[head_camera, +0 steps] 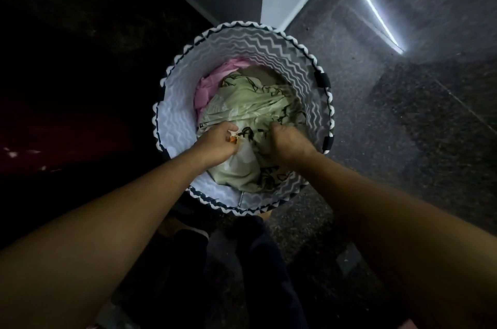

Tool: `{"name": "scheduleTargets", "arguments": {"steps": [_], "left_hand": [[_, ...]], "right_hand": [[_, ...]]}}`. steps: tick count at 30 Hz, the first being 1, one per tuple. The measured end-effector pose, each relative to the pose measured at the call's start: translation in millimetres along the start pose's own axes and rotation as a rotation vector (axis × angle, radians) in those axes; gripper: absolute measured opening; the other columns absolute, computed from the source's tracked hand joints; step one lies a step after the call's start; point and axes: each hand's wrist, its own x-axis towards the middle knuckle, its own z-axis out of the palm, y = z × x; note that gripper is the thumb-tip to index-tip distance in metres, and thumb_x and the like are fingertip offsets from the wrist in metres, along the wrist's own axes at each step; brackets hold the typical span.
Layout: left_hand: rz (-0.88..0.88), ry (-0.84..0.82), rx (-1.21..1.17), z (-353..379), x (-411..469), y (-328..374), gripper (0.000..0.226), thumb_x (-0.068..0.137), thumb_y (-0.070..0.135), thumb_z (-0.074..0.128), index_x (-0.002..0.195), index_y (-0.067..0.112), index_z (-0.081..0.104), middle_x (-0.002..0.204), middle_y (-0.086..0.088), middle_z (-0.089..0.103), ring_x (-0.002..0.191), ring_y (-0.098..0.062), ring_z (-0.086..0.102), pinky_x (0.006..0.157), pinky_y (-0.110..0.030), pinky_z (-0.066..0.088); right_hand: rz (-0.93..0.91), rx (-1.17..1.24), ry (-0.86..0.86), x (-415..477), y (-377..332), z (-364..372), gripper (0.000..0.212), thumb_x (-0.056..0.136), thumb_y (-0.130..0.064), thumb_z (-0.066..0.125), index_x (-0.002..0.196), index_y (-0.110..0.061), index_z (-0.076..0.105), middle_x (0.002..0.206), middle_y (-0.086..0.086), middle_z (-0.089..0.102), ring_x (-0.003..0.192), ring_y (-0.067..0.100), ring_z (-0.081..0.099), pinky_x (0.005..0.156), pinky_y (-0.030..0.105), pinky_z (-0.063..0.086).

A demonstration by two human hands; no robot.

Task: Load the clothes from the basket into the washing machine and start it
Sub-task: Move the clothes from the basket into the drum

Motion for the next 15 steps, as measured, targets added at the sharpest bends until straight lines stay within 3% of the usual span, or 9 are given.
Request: {"name": "scheduleTargets", "arguments": {"steps": [3, 5, 7, 9, 10, 12, 13, 15], "left_hand": [[0.053, -0.030, 0.152, -1, -5, 1, 0.073, 0.081, 0.012, 0.068, 0.146, 0.031, 0.040, 0.148, -0.006, 0.044, 0.131, -0.024, 0.049, 0.104, -0.039, 0.048], [0.063, -0.091, 0.245, 1, -9, 3, 0.090, 0.077, 0.016, 0.073, 0.153, 0.032, 0.028, 0.155, -0.008, 0.034, 0.135, -0.027, 0.045, 0.102, -0.036, 0.048], [0.057, -0.137, 0.338, 5, -9, 4, 0.109, 0.067, 0.032, 0.079, 0.157, 0.031, 0.017, 0.158, -0.009, 0.028, 0.139, -0.031, 0.040, 0.104, -0.038, 0.046], [0.089, -0.117, 0.474, 12, -8, 0, 0.121, 0.054, 0.054, 0.075, 0.156, 0.029, 0.015, 0.155, -0.013, 0.033, 0.138, -0.036, 0.041, 0.105, -0.046, 0.047], [0.127, -0.096, 0.559, 15, -7, -5, 0.120, 0.052, 0.062, 0.069, 0.155, 0.027, 0.018, 0.151, -0.014, 0.038, 0.136, -0.038, 0.043, 0.103, -0.048, 0.048], [0.192, -0.070, 0.691, 22, -6, -13, 0.107, 0.060, 0.065, 0.064, 0.151, 0.020, 0.029, 0.143, -0.014, 0.046, 0.130, -0.040, 0.048, 0.097, -0.049, 0.050], [0.211, -0.059, 0.725, 24, -7, -16, 0.097, 0.067, 0.062, 0.065, 0.148, 0.018, 0.034, 0.141, -0.014, 0.049, 0.127, -0.040, 0.050, 0.095, -0.048, 0.051], [0.175, -0.030, 0.785, 29, -8, -22, 0.078, 0.080, 0.048, 0.069, 0.144, 0.017, 0.037, 0.134, -0.014, 0.054, 0.122, -0.039, 0.053, 0.091, -0.045, 0.048]], "right_hand": [[0.191, 0.483, -0.042, -4, -1, -21, 0.033, 0.097, -0.022, 0.056, 0.124, -0.003, 0.059, 0.121, 0.021, 0.064, 0.116, 0.038, 0.061, 0.096, 0.041, 0.048], [0.325, 1.018, -0.017, -11, -5, -40, 0.024, 0.093, -0.022, 0.056, 0.105, -0.004, 0.066, 0.102, 0.020, 0.068, 0.102, 0.039, 0.067, 0.087, 0.044, 0.055], [0.385, 1.561, -0.109, -19, -8, -61, 0.023, 0.099, -0.015, 0.048, 0.087, -0.004, 0.065, 0.075, 0.013, 0.066, 0.076, 0.031, 0.067, 0.068, 0.036, 0.059], [0.323, 1.809, -0.237, -28, -9, -79, 0.032, 0.101, -0.013, 0.043, 0.071, -0.011, 0.055, 0.050, -0.001, 0.046, 0.051, 0.016, 0.049, 0.053, 0.026, 0.051], [0.265, 1.813, -0.251, -34, -11, -87, 0.033, 0.101, -0.015, 0.044, 0.069, -0.013, 0.053, 0.044, -0.004, 0.040, 0.044, 0.012, 0.043, 0.047, 0.022, 0.047], [0.194, 1.681, -0.142, -37, -13, -90, 0.028, 0.101, -0.023, 0.054, 0.078, -0.007, 0.061, 0.050, 0.002, 0.056, 0.042, 0.015, 0.056, 0.045, 0.025, 0.051], [0.151, 1.464, -0.031, -34, -11, -84, 0.026, 0.097, -0.028, 0.062, 0.089, -0.004, 0.065, 0.066, 0.010, 0.068, 0.055, 0.021, 0.068, 0.054, 0.033, 0.059], [0.091, 0.857, 0.114, -23, -1, -66, 0.034, 0.089, -0.037, 0.069, 0.106, -0.009, 0.064, 0.095, 0.013, 0.073, 0.085, 0.030, 0.071, 0.078, 0.048, 0.060]]}}
